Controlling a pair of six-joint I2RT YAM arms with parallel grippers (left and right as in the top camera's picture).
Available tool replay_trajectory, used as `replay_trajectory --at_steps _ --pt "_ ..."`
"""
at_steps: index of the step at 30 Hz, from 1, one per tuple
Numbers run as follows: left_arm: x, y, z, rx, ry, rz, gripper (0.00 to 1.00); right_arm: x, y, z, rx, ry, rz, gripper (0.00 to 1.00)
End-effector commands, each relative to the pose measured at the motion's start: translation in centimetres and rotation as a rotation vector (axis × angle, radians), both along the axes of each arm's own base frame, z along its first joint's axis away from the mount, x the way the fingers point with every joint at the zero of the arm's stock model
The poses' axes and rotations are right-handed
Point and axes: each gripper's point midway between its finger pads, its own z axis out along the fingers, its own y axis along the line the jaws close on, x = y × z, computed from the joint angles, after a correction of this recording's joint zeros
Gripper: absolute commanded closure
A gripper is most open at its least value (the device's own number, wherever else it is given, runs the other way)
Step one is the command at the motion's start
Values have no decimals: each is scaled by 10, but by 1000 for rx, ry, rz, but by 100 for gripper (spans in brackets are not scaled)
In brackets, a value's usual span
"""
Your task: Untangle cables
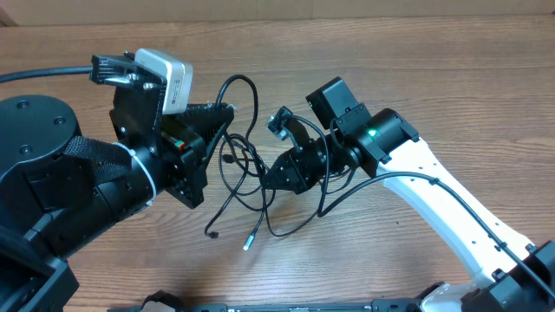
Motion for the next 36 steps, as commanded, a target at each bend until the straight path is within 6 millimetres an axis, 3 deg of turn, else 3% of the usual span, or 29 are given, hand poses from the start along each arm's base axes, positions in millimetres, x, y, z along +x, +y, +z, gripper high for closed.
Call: replay_trajectory --at_steps 1,6,10,14,20,29,36 --pt "-7 2 10 -27 -27 -5 96 2 -1 0 -11 -27 -10 96" --pt "-10 4 10 -25 -26 -5 96 34 -24 -17 -144 -100 -146 96" --pt "-16 8 14 -30 -43 3 96 66 -44 -15 -146 -142 -242 96" --pt "-23 13 17 -34 -60 11 96 98 -76 -11 -139 -158 -357 96" --pt "-18 30 9 8 -50 107 96 134 -141 -12 -149 -120 -558 96" --pt "-14 36 9 21 -56 148 96 160 -222 -7 -118 -87 -767 96" --pt "-14 37 9 24 -56 155 96 162 -254 -7 -115 -72 -840 96"
